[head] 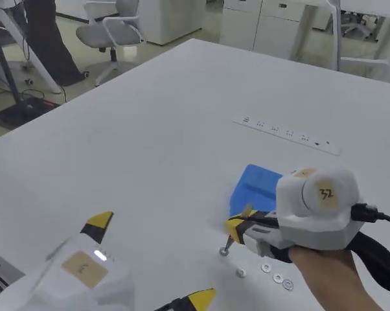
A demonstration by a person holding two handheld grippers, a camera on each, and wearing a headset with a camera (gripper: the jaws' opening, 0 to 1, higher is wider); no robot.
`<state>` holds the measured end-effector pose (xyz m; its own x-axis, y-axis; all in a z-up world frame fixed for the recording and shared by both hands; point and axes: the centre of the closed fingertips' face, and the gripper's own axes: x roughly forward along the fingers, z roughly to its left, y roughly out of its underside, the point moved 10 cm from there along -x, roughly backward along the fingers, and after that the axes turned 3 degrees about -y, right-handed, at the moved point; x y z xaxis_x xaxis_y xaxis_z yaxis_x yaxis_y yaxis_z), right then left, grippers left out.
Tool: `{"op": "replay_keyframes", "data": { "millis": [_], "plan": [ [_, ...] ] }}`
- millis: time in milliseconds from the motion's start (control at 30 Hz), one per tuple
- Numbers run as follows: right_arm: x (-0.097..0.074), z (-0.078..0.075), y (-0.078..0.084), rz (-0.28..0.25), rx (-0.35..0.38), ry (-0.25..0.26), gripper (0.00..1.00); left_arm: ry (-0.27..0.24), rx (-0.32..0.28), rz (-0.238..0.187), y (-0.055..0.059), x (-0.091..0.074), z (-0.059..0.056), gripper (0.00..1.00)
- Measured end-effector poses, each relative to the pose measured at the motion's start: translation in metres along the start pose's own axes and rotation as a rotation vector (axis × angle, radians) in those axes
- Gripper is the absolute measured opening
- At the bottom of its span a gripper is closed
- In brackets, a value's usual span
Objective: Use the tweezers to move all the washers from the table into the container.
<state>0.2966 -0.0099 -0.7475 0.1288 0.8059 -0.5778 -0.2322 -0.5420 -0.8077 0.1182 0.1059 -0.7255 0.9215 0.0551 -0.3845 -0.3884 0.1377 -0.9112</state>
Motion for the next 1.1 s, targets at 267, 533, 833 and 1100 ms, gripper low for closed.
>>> {"op": "replay_keyframes", "data": {
  "millis": [267,533,833,1100],
  "plan": [
    [-0.009,-0.011,-0.017,-0.018,0.010,0.002,0.00,-0.004,0.012,0.000,0.001,0.000,0.000,0.99],
    [-0.019,-0.025,-0.042,-0.054,-0.004,0.018,0.00,-0.014,0.019,-0.004,0.001,0.000,0.001,0.99],
    [-0.018,-0.048,-0.059,-0.103,-0.013,0.072,0.00,-0.016,0.022,0.003,0.001,0.001,0.001,0.99],
    [-0.007,-0.066,-0.056,-0.097,-0.020,0.150,0.00,-0.017,0.031,0.011,0.002,0.002,0.001,0.99]
  ]
}}
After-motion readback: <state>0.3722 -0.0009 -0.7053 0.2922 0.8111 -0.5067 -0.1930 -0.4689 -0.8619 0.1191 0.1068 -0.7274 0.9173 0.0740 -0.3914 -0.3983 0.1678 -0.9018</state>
